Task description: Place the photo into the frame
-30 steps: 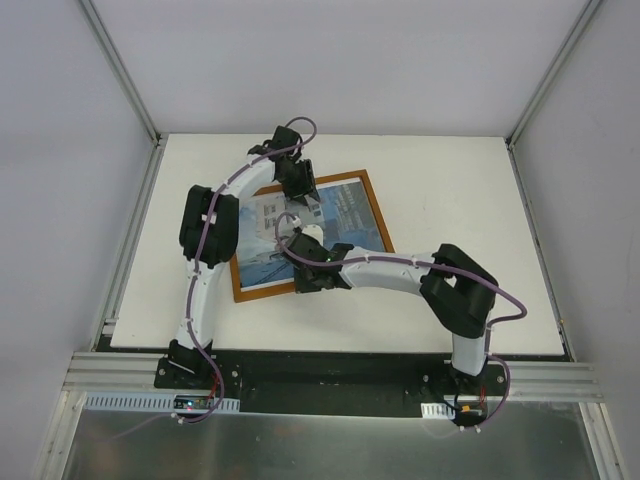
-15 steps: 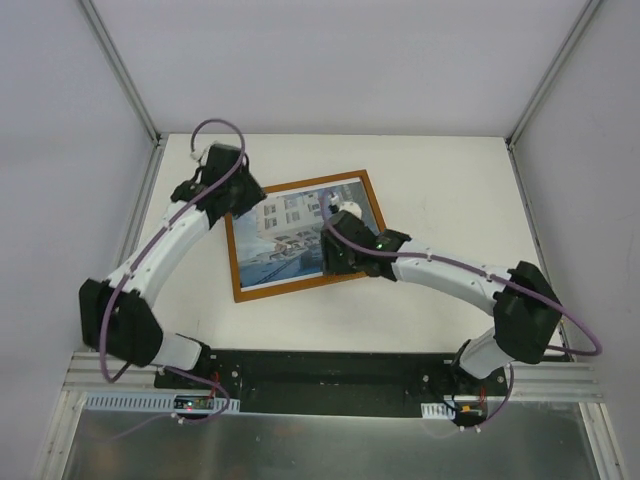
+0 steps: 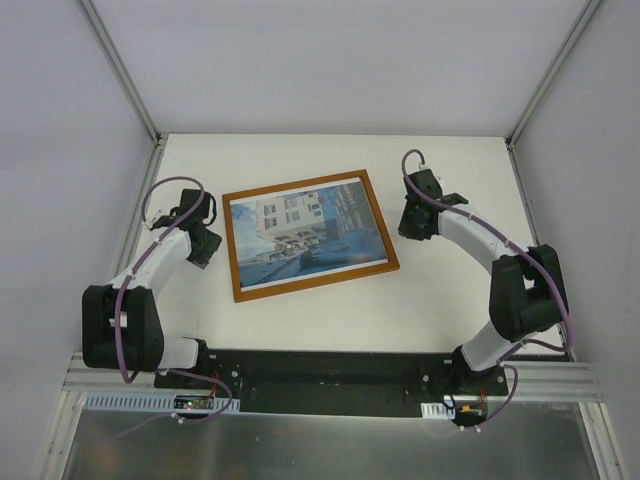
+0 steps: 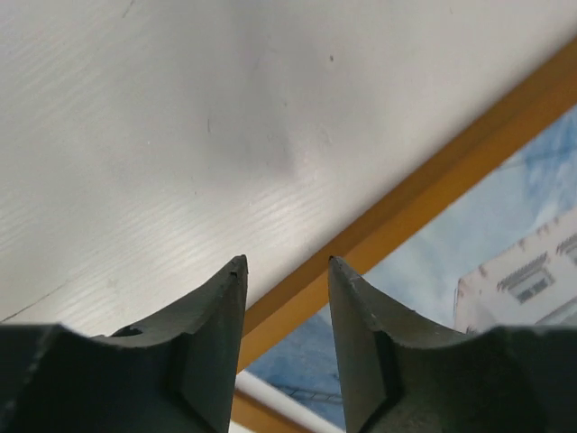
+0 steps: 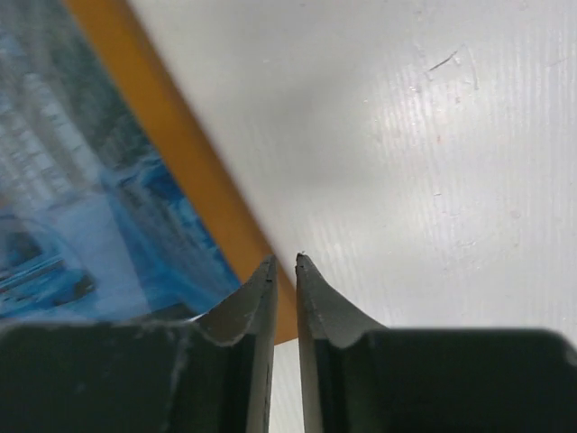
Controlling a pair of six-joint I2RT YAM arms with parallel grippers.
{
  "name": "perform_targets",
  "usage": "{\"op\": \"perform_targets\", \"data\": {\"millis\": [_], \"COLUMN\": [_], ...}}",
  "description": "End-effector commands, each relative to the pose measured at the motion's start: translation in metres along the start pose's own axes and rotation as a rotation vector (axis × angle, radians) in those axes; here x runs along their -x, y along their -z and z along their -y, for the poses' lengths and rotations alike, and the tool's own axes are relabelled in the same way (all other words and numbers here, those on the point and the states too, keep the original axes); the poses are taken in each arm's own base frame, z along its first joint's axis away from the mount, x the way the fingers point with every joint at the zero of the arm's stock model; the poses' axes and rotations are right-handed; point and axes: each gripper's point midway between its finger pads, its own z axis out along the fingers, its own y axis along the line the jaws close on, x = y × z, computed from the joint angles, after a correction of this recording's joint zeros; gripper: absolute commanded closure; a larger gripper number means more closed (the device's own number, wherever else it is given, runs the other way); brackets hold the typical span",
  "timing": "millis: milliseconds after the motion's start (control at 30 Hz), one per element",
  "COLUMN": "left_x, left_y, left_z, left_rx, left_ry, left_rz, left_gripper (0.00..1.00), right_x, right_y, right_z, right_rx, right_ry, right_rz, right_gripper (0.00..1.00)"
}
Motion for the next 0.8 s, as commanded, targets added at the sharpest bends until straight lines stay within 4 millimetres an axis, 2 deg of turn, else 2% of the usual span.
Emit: {"op": "perform_targets", "data": {"millis": [0,100,333,533,667,767], "left_x": [0.012,0.021,0.024,0.022,0.022,0.019], "left_y": [-0.018,-0.036,-0.064,-0.080,-0.088,-0.094], "left_z": [0.013,0.022,0.043,0.053,0.062,0.075], "left_rx": [0.030,0.059,0.090,0.104,0.101,0.074], "left_ry": [0.095,0.111,0.118,0.101,0.084,0.043], "left_rz": [-0.065,-0.099,-0.161,-0.189,-0.210,-0.240], "left_gripper": [0.62,0.72,0.81,0.85,0.87,0.87], "right_x": [0.002,-0.003,-0.021,-0.042,-0.058,-0.072], "right_y": [-0.018,-0.031,-0.048,-0.051,-0.046,-0.038], "right_z": [0.009,0.014,0.025,0.023,0.017,0.007], "right_rx": [-0.022,-0.036,-0.075,-0.039,-0.010,0.006], "right_ry": [0.001,-0.006,0.001,-0.007,-0.001,0.017], "right_rz": [-0.079,-0.121,-0.184,-0.232,-0.251,-0.248], "right_gripper": [0.87,0.92,0.96,0.98,0.99,0.99]}}
